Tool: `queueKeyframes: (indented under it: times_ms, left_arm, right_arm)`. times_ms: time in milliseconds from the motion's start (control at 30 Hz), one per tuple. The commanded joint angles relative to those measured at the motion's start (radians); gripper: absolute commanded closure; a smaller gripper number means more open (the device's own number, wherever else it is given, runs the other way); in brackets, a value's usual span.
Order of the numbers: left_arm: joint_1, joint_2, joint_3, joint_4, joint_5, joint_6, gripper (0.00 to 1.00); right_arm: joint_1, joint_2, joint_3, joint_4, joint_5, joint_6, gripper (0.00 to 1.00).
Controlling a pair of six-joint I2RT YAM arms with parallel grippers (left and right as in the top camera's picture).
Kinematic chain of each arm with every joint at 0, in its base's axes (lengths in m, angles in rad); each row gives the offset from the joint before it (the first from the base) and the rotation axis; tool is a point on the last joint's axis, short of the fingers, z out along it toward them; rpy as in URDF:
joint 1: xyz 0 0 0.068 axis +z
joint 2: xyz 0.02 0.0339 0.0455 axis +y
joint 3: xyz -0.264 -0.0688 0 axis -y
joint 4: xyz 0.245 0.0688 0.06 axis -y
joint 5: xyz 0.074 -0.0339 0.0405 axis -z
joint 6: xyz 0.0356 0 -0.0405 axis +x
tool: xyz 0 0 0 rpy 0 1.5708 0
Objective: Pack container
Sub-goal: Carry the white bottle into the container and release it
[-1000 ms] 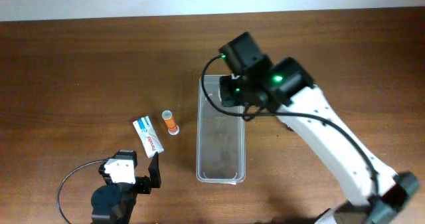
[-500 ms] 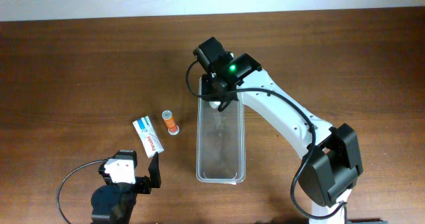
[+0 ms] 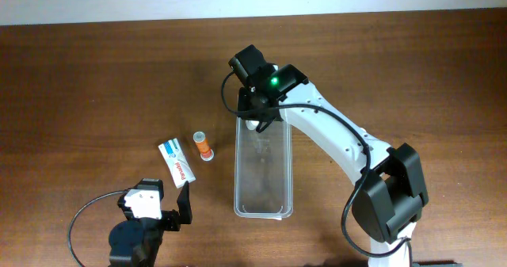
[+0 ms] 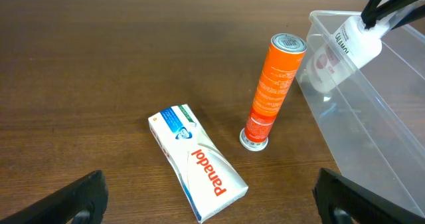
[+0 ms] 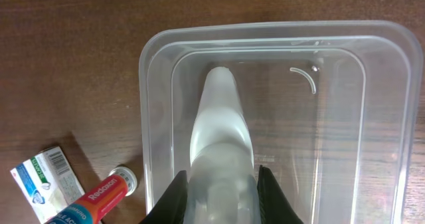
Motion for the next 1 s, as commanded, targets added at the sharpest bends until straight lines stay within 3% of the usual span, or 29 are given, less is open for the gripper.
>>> queueKeyframes:
  times_ms: [0, 133, 400, 633, 700, 800, 967]
  left_arm:
    - [0.006, -0.009, -0.006, 0.004, -0.007, 0.019, 0.01]
    - [0.006, -0.009, -0.006, 0.004, -0.007, 0.019, 0.01]
    - [0.006, -0.009, -0.006, 0.004, -0.007, 0.019, 0.01]
    - [0.006, -0.009, -0.006, 0.004, -0.007, 0.019, 0.01]
    - [0.006, -0.009, -0.006, 0.004, -0.007, 0.019, 0.01]
    - [0.006, -0.009, -0.006, 0.004, -0.007, 0.019, 0.01]
    - [0.006, -0.009, -0.006, 0.004, -0.007, 0.019, 0.01]
  right_arm:
    - [0.006, 0.002, 0.013, 0.002, -0.002, 0.03, 0.8]
    - [0.006, 0.008, 0.013, -0.004, -0.006, 0.04, 0.79]
    - [0.004, 0.007, 0.013, 0.031, -0.002, -0.018, 0.58]
    - [0.003, -0.037, 0.023, 0.021, 0.032, -0.076, 0.51]
    - [0.003, -0.078, 0.034, -0.001, 0.068, -0.097, 0.47]
    - [0.002, -0.161, 0.045, -0.055, 0.108, -0.127, 0.32]
    - [-0.027, -0.292, 0.044, -0.218, 0.183, -0.149, 0.24]
